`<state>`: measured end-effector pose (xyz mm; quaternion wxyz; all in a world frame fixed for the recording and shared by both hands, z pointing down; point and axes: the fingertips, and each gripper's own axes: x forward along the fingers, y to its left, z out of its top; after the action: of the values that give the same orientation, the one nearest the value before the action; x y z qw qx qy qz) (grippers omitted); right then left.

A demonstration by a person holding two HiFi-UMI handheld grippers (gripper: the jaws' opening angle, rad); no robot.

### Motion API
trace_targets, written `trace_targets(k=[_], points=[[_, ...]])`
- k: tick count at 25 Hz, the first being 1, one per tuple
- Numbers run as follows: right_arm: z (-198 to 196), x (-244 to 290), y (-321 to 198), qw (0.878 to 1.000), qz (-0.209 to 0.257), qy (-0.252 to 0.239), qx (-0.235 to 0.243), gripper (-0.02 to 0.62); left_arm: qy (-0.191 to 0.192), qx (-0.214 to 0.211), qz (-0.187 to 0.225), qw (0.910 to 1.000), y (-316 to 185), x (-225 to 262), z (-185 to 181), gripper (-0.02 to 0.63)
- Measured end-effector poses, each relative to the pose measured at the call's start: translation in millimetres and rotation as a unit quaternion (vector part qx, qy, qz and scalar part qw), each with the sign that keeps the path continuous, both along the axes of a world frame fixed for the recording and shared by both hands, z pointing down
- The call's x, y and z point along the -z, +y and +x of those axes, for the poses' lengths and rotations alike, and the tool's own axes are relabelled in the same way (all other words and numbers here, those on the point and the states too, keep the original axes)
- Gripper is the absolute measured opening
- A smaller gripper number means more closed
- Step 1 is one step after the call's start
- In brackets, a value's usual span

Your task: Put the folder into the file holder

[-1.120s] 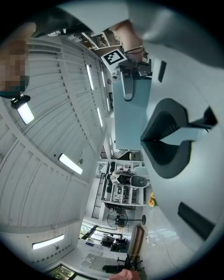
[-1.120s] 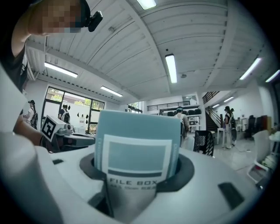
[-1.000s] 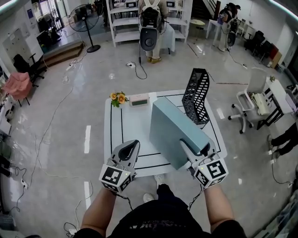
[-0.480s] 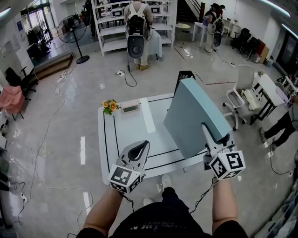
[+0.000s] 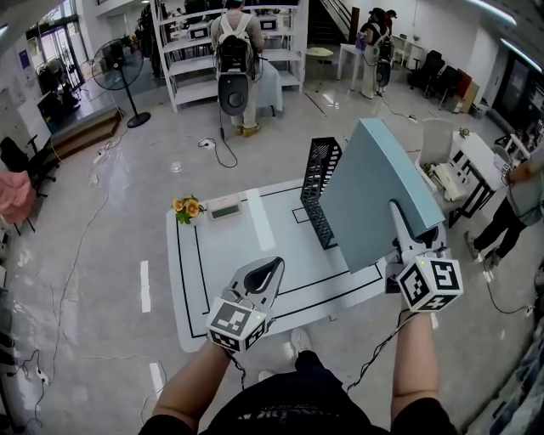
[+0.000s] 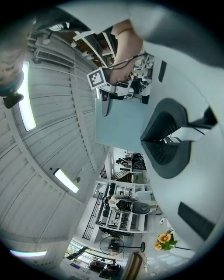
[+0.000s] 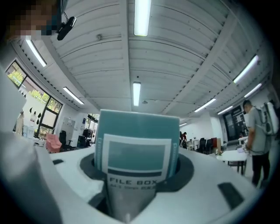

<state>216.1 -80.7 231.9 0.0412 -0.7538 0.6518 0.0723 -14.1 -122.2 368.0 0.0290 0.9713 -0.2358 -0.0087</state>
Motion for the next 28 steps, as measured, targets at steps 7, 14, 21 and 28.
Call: trace_targets(k=[7,14,21,28], points=[[28,1,-34,1.0,0.0,0.006,-0.017,0.27,-0.002,-0.011,-0.002,0.9999,-18,-3,37,0.003],[53,-9,-81,1.0,-0.011,0.001,-0.014,0.27,-0.003,-0.007,-0.01,0.9999,-44,-9,65,0.003],[70,-24,-121,1.0,-0.02,-0.014,-0.01,0.27,-0.011,-0.005,-0.009,0.9999,-67,-15,86,0.003],[79,-38,-151,0.999,-0.028,-0.018,-0.008,0.27,-0.015,-0.005,-0.013,0.9998,-82,-19,104,0.003]])
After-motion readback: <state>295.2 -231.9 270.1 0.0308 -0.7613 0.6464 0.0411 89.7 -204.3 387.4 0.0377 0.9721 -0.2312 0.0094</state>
